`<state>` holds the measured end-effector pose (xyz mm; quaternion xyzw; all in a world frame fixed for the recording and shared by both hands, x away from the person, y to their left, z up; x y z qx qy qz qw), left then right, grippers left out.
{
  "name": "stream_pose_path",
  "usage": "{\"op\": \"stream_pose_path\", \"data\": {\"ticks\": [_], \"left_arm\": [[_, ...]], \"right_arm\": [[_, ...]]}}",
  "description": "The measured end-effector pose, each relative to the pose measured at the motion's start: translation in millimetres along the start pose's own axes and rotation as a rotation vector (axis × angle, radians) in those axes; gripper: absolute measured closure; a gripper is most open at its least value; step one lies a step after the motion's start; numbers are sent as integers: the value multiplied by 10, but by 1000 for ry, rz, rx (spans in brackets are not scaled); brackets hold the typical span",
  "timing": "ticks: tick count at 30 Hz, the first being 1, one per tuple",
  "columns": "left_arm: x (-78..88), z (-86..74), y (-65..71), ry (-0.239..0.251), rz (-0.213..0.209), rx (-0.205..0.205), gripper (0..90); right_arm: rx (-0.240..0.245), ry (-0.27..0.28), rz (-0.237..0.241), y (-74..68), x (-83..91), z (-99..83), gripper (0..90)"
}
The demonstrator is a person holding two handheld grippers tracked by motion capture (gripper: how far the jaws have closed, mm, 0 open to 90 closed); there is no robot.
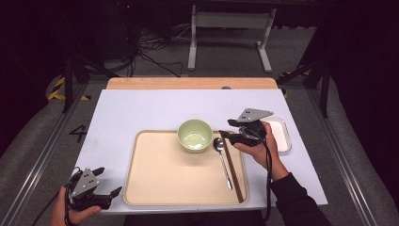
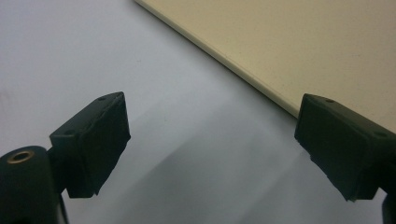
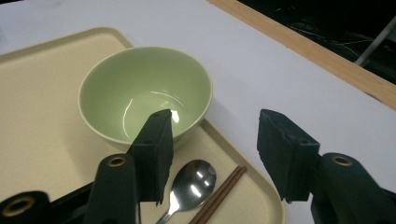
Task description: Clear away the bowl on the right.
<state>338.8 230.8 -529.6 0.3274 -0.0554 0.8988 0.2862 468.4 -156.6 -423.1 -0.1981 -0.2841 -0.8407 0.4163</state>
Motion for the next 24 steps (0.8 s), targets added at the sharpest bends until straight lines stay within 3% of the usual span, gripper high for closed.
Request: {"op": "stream_pose_path", "data": {"ticks": [14, 19, 24], "left_arm": [[-8, -5, 15, -8, -2, -2, 111], [-9, -5, 17, -7, -3, -2, 112], [-7, -4, 17, -6, -3, -4, 112]], "right_arm": [[14, -81, -55, 143, 129, -334, 421], [19, -98, -53, 178, 167, -442, 428], [-10, -111, -62, 262, 227, -578, 429]]}}
Point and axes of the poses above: each handheld gripper's, and its own axes: x roughly backward along the jaws, z roughly out of its top, y roughly to its right, the point moved 10 cm from there along -x, roughly forward along the jaws, and after that the axes turned 15 degrees about x, right-handed, at the moved point
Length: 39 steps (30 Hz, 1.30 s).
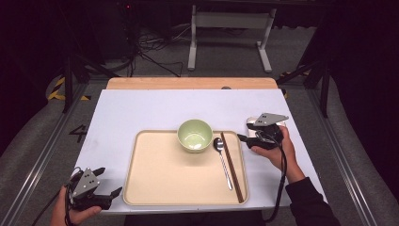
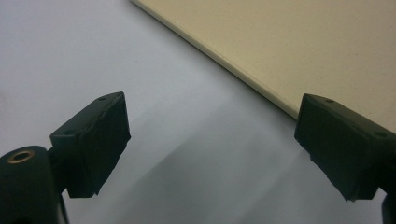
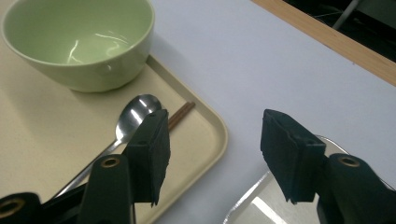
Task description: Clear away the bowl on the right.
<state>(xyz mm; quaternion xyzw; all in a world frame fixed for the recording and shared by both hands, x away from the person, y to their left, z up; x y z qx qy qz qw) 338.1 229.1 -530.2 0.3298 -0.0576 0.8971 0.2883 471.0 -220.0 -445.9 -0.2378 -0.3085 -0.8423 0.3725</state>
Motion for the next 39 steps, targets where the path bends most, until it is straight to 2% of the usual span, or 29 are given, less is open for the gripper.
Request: {"op": "stream_pose_path", "data": {"ticks": [11, 18, 31, 39], "left_arm": [[3, 1, 1, 2, 1, -3, 111], [4, 1, 4, 2, -3, -4, 112], [2, -5, -3, -3, 0, -4, 111], [0, -9, 0, -5, -1, -2, 112]], "right_arm": [[-37, -35, -22, 119, 36, -263, 394], [-116, -46, -41, 274, 82, -457, 372], [-234, -79, -80, 559, 124, -800, 371], [-336, -110, -116, 732, 199, -1035, 375]]}}
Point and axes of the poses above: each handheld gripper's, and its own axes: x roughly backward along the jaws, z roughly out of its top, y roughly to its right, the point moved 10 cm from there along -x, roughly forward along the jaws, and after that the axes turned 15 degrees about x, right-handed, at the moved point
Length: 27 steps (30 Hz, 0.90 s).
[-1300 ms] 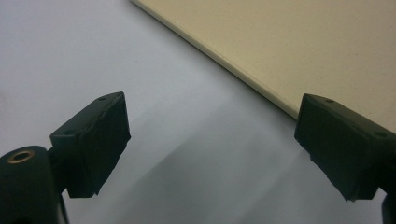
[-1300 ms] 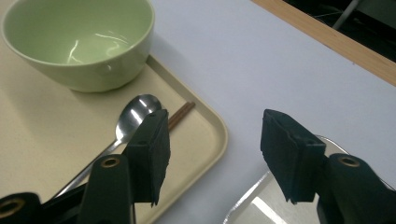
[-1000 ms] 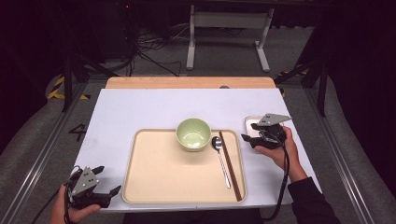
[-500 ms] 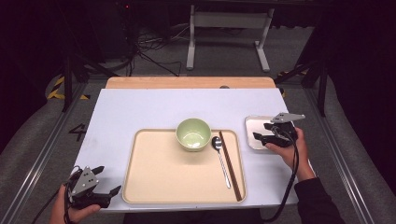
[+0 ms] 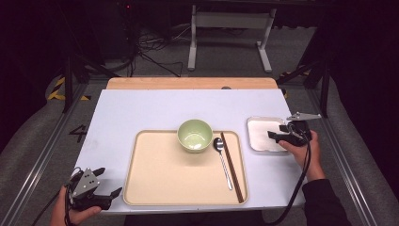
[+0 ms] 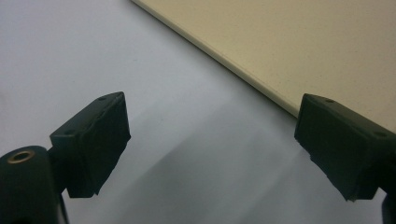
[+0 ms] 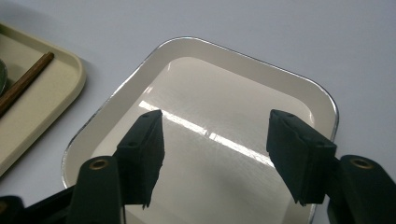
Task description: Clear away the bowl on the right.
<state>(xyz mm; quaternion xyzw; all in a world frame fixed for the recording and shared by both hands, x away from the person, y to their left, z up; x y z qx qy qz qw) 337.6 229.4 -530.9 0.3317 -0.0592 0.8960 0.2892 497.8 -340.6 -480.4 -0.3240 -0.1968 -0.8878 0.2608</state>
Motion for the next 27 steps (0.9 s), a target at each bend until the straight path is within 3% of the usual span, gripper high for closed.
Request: {"op": "stream_pose_path", "data": {"ticks": [16, 23, 27], "left_arm": [[-5, -2, 4, -3, -3, -3, 112], [-10, -3, 12, -4, -9, -2, 112], [-14, -3, 9, -5, -8, -3, 112]], "right_arm": [[-164, -20, -18, 329, -3, -282, 391], [-282, 7, 69, 388, -29, -391, 505], [-311, -13, 109, 379, -76, -457, 547]]}}
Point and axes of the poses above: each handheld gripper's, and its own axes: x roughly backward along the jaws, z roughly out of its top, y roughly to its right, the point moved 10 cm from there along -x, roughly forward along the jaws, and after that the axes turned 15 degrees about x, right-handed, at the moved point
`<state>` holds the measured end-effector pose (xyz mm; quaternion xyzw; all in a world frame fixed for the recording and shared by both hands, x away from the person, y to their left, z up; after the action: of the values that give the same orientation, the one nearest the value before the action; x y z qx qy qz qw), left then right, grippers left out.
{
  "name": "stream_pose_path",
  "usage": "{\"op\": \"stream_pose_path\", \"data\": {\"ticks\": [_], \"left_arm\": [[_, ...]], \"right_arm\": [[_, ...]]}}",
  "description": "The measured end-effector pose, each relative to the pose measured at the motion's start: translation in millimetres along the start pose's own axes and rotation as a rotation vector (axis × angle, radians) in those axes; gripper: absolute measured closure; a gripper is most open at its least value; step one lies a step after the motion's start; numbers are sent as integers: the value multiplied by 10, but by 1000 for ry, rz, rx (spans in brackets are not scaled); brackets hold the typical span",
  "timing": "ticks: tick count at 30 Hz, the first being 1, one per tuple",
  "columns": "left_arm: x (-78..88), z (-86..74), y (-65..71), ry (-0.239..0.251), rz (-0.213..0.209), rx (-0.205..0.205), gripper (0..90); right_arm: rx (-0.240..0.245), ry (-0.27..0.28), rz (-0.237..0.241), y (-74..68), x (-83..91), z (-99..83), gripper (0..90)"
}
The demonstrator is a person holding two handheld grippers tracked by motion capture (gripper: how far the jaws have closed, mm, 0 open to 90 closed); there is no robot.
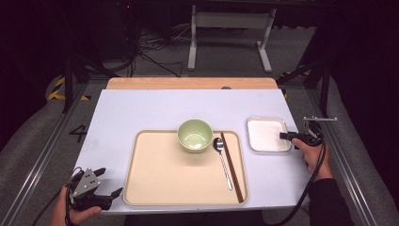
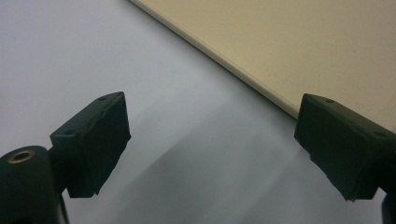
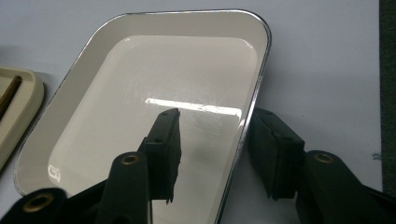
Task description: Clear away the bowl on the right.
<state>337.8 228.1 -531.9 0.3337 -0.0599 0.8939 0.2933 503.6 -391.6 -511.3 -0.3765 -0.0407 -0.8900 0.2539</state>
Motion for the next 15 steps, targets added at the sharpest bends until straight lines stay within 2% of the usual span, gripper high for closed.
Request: {"op": "stream_pose_path", "data": {"ticks": [4, 7, 9, 15], "left_arm": [[-4, 0, 0, -2, 2, 0, 112], [-19, 5, 0, -5, 3, 1, 113], [-26, 12, 5, -6, -1, -1, 114], [-49, 14, -9, -8, -5, 7, 117]], "right_arm": [[-17, 11, -4, 39, -5, -4, 649], [-41, 13, -37, 102, -7, -25, 798], [-56, 17, -35, 117, -12, -27, 805], [-47, 11, -55, 98, -41, 8, 864]]}}
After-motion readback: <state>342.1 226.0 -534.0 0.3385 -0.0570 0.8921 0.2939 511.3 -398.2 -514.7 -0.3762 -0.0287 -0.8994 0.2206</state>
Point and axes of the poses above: each handheld gripper's, and its own axes: x roughly backward along the jaws, z roughly out of its top, y roughly to its right, the point moved 10 cm from there along -x, roughly forward along the jaws, and after that the axes turned 15 degrees about x, right-handed, at the moved point
